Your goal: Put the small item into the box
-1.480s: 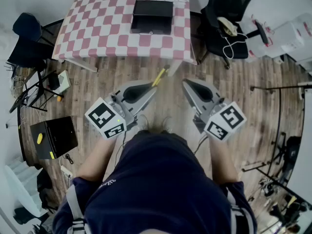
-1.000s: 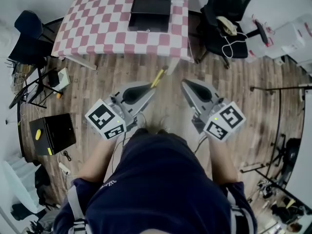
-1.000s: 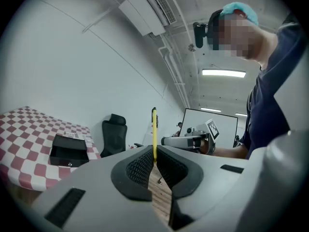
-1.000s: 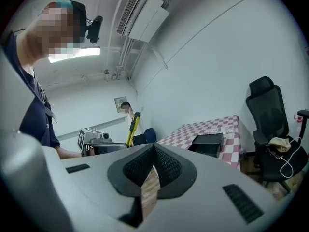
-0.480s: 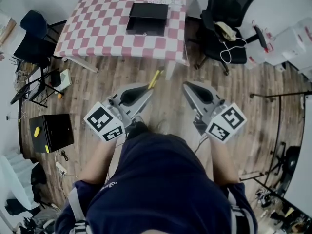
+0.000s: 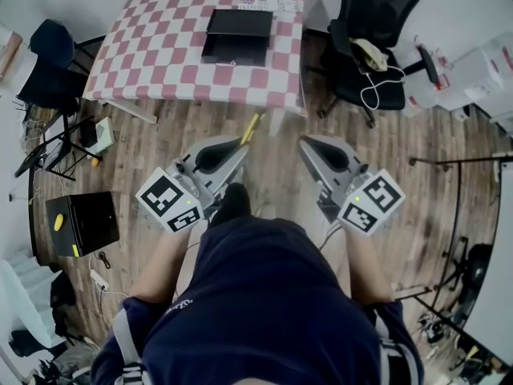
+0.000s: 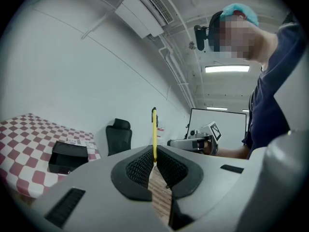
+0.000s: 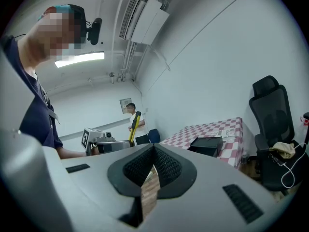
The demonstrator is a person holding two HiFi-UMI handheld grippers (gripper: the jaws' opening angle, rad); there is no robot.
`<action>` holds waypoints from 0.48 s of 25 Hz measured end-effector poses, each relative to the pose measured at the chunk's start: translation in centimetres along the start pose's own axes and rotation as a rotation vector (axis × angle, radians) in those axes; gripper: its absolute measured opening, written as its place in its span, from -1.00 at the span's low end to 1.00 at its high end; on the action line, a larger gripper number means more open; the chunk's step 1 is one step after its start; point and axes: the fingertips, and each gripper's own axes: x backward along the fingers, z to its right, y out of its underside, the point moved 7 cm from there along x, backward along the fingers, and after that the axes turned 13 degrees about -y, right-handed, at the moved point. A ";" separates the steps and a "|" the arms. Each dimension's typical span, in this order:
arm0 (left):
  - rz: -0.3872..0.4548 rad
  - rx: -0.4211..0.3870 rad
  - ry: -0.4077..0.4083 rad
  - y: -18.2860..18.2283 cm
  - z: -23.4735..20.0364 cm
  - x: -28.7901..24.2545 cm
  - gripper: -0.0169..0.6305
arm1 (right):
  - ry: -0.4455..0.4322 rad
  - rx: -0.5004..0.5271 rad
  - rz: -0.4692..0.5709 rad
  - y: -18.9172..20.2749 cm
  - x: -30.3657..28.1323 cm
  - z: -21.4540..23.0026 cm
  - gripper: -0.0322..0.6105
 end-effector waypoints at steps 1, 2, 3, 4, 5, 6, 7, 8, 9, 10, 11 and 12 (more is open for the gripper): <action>0.001 0.001 -0.001 0.0 -0.5 -0.4 -0.81 | 0.001 -0.001 -0.003 0.0 -0.3 0.5 -0.85; 0.001 0.003 -0.001 0.0 -1.1 -0.8 -0.81 | 0.002 -0.002 -0.006 0.0 -0.6 1.1 -0.85; 0.000 0.007 -0.001 0.0 -1.7 -1.3 -0.81 | 0.003 -0.005 -0.009 -0.1 -0.9 1.7 -0.85; -0.002 0.013 0.000 0.1 -2.3 -1.8 -0.81 | 0.006 -0.009 -0.012 0.0 -1.3 2.3 -0.85; -0.005 0.019 0.002 0.2 -3.1 -2.3 -0.81 | 0.008 -0.013 -0.015 0.0 -1.8 3.0 -0.85; -0.009 0.025 0.005 0.2 -3.9 -2.7 -0.81 | 0.010 -0.018 -0.020 0.0 -2.4 3.7 -0.85; -0.015 0.033 0.008 0.3 -4.8 -3.2 -0.81 | 0.011 -0.025 -0.026 0.0 -3.1 4.4 -0.85; -0.020 0.040 0.011 0.4 -5.7 -3.7 -0.81 | 0.011 -0.033 -0.033 0.0 -3.9 5.1 -0.85; -0.026 0.047 0.014 0.4 -6.7 -4.1 -0.81 | 0.011 -0.040 -0.039 -0.1 -4.7 5.8 -0.85; -0.029 0.053 0.017 0.4 -7.7 -4.6 -0.81 | 0.011 -0.045 -0.045 -0.3 -5.5 6.5 -0.85; -0.030 0.058 0.019 0.3 -8.8 -5.1 -0.81 | 0.012 -0.048 -0.050 -0.4 -6.5 7.3 -0.85; -0.028 0.062 0.022 0.1 -10.0 -5.5 -0.81 | 0.013 -0.050 -0.055 -0.6 -7.4 8.1 -0.85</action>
